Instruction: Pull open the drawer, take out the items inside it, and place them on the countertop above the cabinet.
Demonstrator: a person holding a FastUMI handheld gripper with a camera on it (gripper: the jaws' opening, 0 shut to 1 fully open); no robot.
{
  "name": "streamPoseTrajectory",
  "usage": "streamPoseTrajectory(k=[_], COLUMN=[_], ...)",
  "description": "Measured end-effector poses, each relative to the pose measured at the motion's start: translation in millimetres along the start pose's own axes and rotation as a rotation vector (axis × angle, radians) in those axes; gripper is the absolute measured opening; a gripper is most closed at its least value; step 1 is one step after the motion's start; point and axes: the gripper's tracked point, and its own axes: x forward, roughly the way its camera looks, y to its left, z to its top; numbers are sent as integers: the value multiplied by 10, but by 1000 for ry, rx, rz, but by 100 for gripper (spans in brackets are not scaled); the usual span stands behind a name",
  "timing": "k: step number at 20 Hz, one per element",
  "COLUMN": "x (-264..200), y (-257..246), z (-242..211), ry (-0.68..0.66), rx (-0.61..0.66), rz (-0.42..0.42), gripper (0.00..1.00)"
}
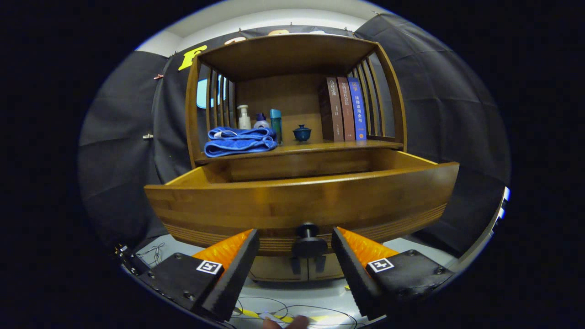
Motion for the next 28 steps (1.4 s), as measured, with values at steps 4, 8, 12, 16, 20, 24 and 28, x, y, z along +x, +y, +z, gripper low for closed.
streamPoseTrajectory(k=[4,8,12,16,20,24,28], x=[-232,-220,192,635,1178,1556,1738], y=[-124,-304,-230,-193,-55,-106,-26], z=[336,702,996,773,440,99,-135], ry=[58,238,361,650,815,967,1005], rx=[3,20,72,97,136,-24,9], rz=[-103,-260,-314,-338,-289,-240,-198], gripper=[99,100,99,100,100,97,93])
